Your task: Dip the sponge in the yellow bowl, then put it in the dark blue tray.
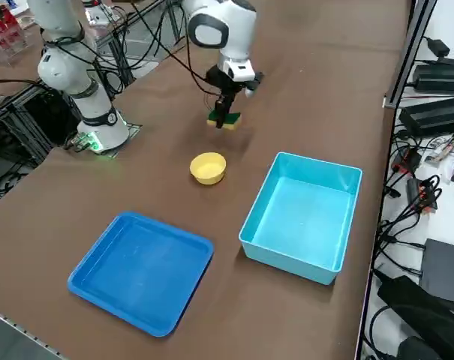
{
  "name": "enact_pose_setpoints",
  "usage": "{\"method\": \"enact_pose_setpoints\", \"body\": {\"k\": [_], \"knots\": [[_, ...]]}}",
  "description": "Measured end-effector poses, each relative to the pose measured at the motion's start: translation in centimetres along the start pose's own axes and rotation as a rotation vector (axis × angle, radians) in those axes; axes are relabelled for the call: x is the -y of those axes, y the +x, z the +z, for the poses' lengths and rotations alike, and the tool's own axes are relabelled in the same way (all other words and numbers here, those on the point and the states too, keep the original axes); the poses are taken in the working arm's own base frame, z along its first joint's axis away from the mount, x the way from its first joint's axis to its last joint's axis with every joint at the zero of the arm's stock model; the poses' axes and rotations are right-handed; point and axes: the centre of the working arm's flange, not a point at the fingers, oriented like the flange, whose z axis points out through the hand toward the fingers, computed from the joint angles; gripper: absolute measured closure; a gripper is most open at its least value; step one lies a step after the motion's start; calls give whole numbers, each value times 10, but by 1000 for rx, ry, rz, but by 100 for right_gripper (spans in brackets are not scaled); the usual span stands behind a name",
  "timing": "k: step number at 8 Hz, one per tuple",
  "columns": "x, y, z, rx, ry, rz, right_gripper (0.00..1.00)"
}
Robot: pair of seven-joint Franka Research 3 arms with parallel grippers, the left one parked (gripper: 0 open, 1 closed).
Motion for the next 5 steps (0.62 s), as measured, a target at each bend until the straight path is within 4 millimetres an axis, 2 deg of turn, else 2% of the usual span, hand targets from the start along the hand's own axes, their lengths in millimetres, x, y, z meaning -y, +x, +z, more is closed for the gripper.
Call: {"method": "enact_pose_setpoints", "body": {"k": [1, 2, 3, 4, 5], "knots": [[-46, -6, -6, 30, 18, -32, 49], [-90, -11, -3, 53, 44, -56, 49], [-124, -15, 9, 73, 66, -61, 49], [-146, -18, 24, 98, 84, -62, 49], [-156, -16, 38, 117, 95, -59, 50]]}}
